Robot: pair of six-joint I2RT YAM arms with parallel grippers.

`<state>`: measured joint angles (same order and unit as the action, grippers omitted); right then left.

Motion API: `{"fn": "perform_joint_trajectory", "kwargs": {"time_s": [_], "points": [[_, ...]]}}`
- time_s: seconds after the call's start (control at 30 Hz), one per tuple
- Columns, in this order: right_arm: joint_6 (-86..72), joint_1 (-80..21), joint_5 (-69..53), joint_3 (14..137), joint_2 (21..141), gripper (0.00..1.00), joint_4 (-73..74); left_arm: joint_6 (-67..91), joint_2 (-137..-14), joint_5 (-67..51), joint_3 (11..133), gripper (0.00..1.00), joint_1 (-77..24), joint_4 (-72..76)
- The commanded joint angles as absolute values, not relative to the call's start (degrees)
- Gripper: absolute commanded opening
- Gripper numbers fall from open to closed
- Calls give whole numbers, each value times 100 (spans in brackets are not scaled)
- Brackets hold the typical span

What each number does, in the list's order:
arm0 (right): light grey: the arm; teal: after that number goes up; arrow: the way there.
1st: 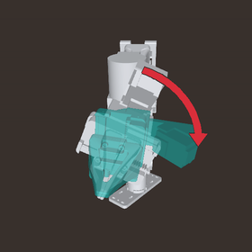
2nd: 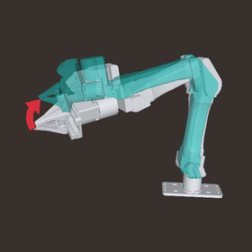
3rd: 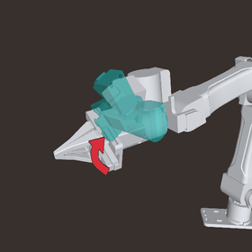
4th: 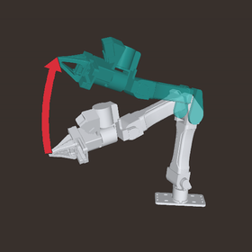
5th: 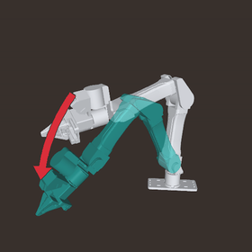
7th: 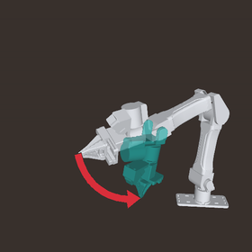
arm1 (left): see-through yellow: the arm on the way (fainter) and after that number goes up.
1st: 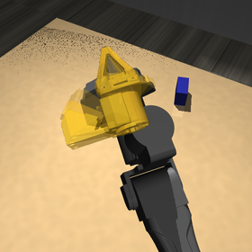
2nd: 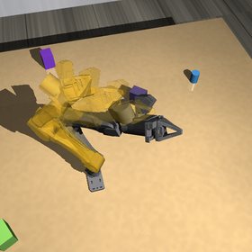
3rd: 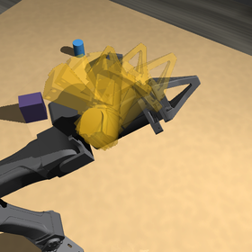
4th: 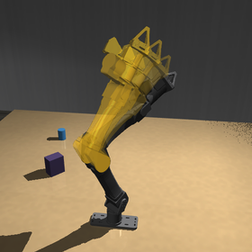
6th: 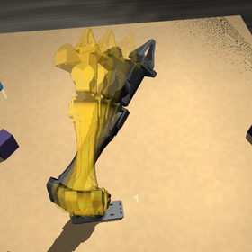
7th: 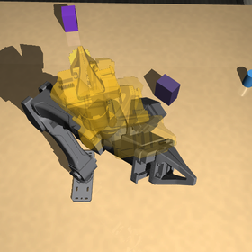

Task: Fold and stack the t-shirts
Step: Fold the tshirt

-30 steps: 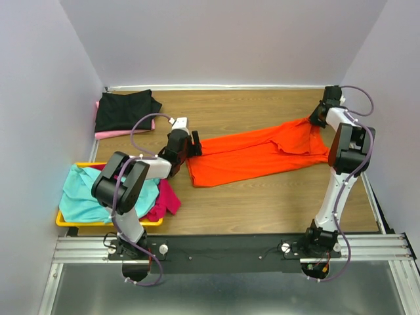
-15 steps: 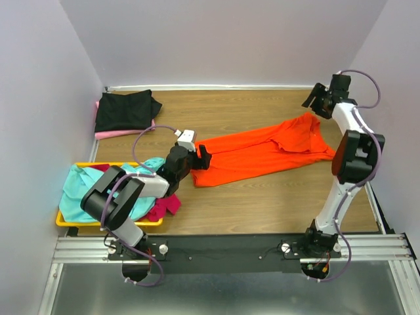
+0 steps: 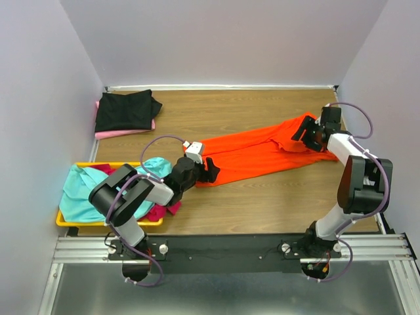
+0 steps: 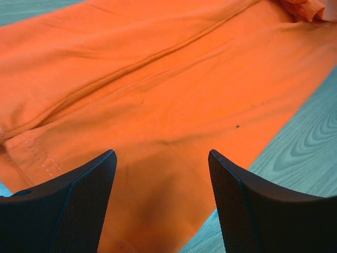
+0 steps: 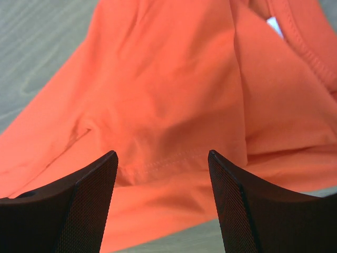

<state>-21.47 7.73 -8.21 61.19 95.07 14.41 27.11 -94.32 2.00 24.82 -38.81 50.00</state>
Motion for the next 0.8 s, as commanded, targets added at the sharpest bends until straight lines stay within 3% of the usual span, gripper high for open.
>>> {"fn": "perform_joint_trajectory", "kwargs": {"time_s": [0.0,0.4,0.77], "points": [[-2259,765,-826,5986,9606,76,1169,2883,-9580,281,2443,78,-4086,5309],[-2373,765,-607,6257,10476,77,1116,3384,-10116,641,2180,78,-4526,5370],[-2417,765,-808,7258,11653,77,1151,3946,-10037,817,1714,78,-5062,5414]]}}
